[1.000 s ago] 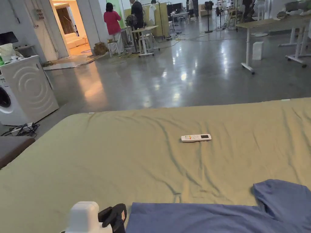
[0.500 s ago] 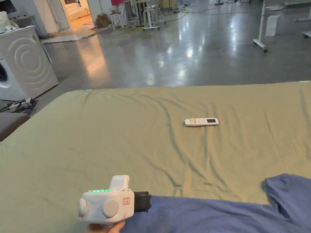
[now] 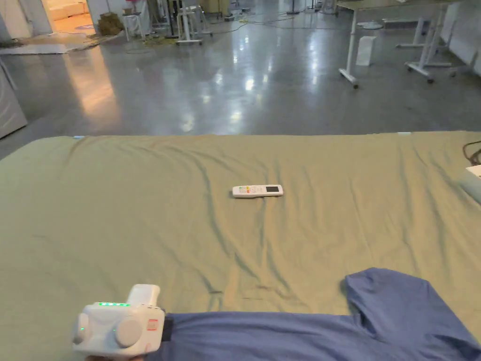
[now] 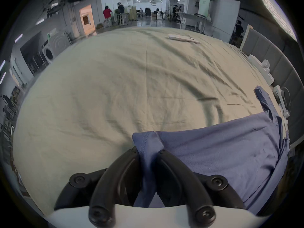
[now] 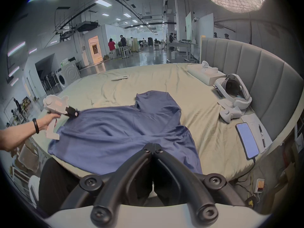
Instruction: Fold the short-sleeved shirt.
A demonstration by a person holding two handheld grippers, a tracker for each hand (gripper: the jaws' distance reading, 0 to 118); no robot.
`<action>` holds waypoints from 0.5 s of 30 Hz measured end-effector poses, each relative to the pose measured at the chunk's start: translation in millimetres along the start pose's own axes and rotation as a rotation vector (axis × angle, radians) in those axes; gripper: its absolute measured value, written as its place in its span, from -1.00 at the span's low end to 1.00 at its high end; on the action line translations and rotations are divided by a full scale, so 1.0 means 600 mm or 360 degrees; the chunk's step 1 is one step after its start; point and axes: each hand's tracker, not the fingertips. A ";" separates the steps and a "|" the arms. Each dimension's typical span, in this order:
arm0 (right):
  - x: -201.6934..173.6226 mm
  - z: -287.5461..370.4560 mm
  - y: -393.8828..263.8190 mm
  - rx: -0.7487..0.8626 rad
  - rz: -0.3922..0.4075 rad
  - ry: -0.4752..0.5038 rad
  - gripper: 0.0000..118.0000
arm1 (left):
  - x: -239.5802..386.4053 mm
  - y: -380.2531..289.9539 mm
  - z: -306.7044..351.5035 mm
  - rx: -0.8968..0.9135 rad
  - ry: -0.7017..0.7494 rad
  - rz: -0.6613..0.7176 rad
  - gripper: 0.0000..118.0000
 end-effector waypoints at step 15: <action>0.147 -0.534 0.160 -0.0596 -0.0062 -0.0179 0.00 | 0.009 0.006 0.012 -0.0044 -0.0008 -0.0067 -0.74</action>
